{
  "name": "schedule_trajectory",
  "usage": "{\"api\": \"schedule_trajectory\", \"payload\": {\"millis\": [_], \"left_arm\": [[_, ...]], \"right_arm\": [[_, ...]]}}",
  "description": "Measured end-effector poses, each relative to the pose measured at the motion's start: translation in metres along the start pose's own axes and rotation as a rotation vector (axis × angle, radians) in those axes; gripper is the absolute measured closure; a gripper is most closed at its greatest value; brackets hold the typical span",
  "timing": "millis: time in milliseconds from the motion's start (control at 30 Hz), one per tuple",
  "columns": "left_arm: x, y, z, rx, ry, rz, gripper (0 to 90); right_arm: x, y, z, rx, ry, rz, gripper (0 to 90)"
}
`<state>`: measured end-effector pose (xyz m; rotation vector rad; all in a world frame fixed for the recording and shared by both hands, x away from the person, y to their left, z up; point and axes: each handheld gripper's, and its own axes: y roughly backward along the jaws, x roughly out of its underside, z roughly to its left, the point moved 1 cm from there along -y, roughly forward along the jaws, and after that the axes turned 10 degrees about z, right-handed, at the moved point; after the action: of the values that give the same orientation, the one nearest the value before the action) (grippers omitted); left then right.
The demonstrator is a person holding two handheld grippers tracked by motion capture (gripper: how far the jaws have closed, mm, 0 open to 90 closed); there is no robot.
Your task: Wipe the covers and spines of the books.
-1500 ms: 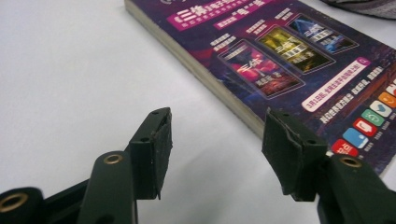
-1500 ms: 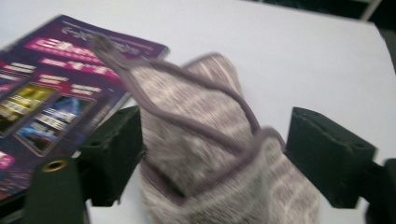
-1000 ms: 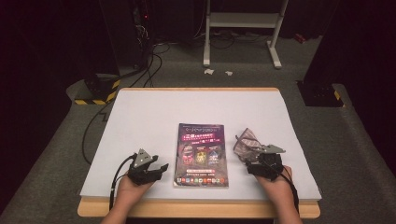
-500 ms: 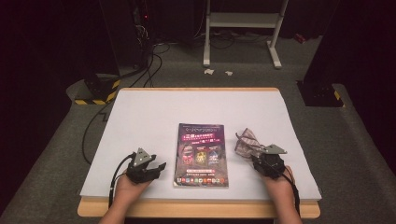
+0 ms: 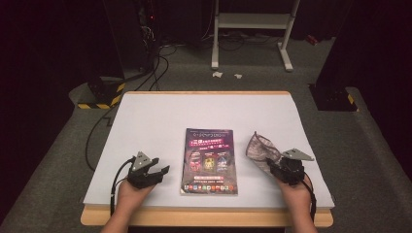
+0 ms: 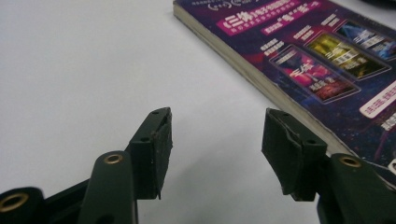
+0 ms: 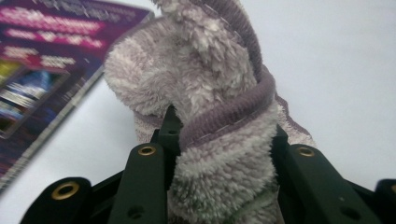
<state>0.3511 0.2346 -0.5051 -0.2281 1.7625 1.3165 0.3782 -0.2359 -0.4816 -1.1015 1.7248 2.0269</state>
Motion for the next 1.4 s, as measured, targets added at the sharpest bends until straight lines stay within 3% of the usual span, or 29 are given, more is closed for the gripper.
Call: {"api": "schedule_trajectory", "payload": {"millis": [200, 433, 533, 733, 900, 967, 1167, 1267, 1400], "left_arm": [[0.002, 0.004, 0.007, 0.014, 0.009, -0.054, 42.3], [0.005, 0.002, 0.014, 0.019, 0.003, -0.082, 41.0], [0.006, -0.001, 0.017, 0.035, 0.03, -0.071, 38.3], [0.006, 0.001, 0.018, 0.032, 0.035, -0.095, 37.6], [0.006, 0.004, 0.022, 0.007, 0.025, -0.107, 37.2], [0.007, 0.006, 0.025, -0.011, 0.031, -0.104, 34.7], [0.009, 0.004, 0.028, 0.017, 0.051, -0.092, 34.8], [0.009, 0.002, 0.025, -0.011, 0.025, -0.086, 34.9], [0.009, 0.008, 0.03, -0.014, 0.056, -0.105, 35.2]], "right_arm": [[-0.008, 0.019, 0.01, -0.048, 0.008, -0.068, 63.4], [-0.018, 0.031, 0.038, -0.123, 0.071, -0.115, 63.3], [-0.02, 0.032, 0.054, -0.169, 0.098, -0.12, 63.2], [-0.018, 0.023, 0.087, -0.246, 0.168, -0.088, 63.0], [-0.011, 0.003, 0.108, -0.271, 0.223, -0.018, 62.8], [-0.009, -0.003, 0.114, -0.277, 0.24, 0.006, 62.7], [0.001, -0.023, 0.126, -0.287, 0.292, 0.088, 61.2], [0.002, -0.024, 0.13, -0.285, 0.301, 0.087, 61.1], [0.001, -0.025, 0.139, -0.295, 0.314, 0.092, 60.9]]}}
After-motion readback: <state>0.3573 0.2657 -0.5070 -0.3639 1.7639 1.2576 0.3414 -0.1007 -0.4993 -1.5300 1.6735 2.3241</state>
